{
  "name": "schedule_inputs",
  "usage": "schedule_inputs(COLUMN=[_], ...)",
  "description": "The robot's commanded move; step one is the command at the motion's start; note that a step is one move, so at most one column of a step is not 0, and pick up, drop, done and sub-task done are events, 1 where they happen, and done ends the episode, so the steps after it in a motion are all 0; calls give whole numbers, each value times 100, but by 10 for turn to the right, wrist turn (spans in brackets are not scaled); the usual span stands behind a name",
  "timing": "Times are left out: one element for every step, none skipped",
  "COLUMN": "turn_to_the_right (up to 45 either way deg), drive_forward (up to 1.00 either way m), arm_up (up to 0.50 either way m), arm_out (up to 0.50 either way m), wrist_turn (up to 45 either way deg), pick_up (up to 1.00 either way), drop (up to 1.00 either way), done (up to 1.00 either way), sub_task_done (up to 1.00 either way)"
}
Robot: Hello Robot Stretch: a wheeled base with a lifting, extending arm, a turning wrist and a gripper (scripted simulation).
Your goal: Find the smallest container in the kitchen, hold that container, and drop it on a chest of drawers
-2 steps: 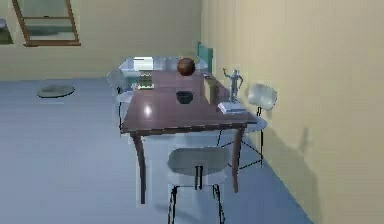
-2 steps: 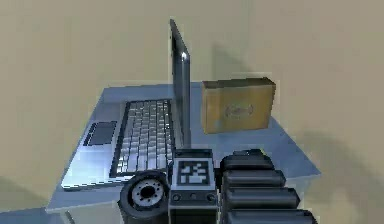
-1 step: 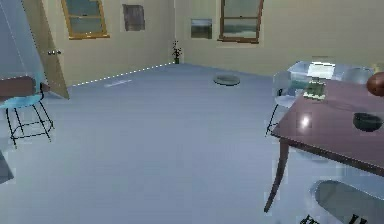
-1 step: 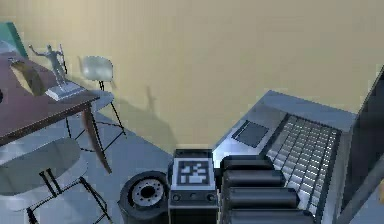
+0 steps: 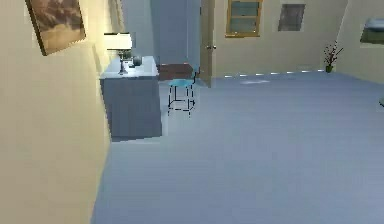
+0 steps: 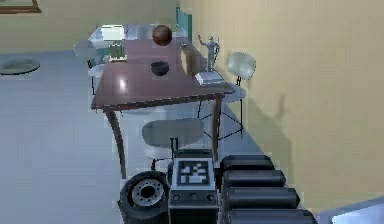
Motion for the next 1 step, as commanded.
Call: schedule_inputs(turn_to_the_right=[450], drive_forward=[0], arm_up=[0], arm_out=[0], wrist_turn=[0], pick_up=[0], drop=[0], done=[0], sub_task_done=[0])
